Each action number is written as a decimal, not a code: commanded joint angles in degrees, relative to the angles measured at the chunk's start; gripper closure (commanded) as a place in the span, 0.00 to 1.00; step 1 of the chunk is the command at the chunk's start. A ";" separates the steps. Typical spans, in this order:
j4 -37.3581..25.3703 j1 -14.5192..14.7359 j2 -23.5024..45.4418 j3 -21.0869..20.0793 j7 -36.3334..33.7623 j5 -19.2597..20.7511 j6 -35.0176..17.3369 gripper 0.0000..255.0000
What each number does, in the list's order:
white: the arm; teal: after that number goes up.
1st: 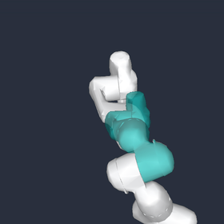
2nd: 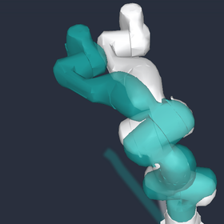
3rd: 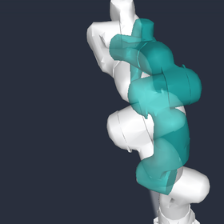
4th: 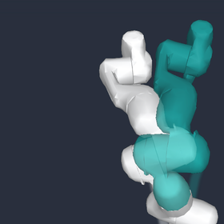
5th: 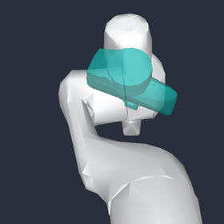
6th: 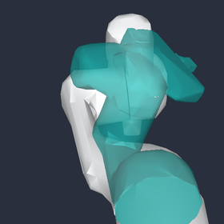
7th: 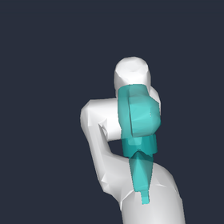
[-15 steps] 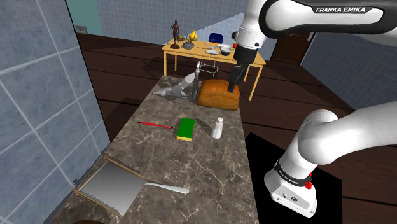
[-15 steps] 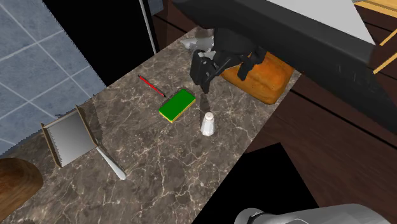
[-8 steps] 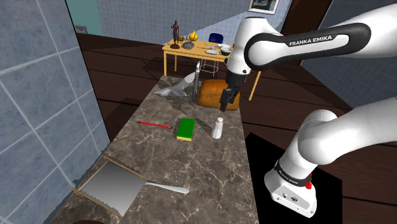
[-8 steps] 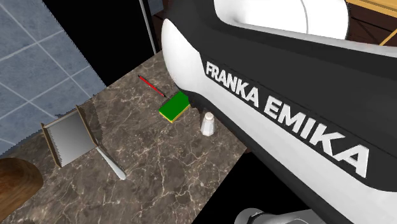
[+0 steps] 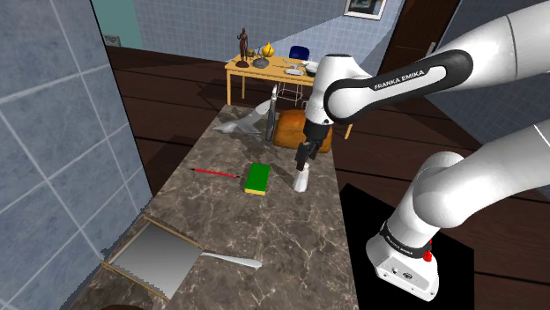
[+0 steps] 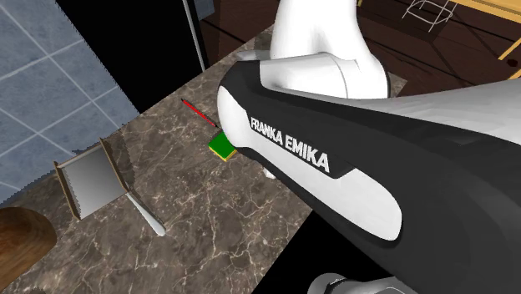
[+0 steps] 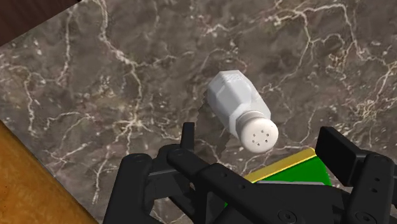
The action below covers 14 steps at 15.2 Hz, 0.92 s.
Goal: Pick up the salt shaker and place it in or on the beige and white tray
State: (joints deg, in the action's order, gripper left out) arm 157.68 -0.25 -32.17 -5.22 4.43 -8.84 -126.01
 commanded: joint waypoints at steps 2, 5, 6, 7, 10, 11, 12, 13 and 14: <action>1.46 0.23 1.55 -0.28 0.06 -0.39 -3.06 0.00; 1.71 0.27 1.89 -0.32 0.08 -0.45 -3.64 0.00; 1.71 0.27 1.89 -0.32 0.08 -0.45 -3.64 0.00; 1.71 0.27 1.89 -0.32 0.08 -0.45 -3.64 0.00; 1.70 0.26 1.88 -0.32 0.08 -0.45 -3.63 0.00; 1.70 0.26 1.88 -0.32 0.08 -0.45 -3.63 0.00; 1.70 0.26 1.88 -0.32 0.08 -0.45 -3.63 1.00; 1.70 0.26 1.88 -0.32 0.08 -0.45 -3.63 1.00; 1.70 0.26 1.89 -0.32 0.08 -0.45 -3.63 1.00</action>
State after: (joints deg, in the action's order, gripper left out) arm 159.37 0.01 -30.29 -5.54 4.51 -9.28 -129.65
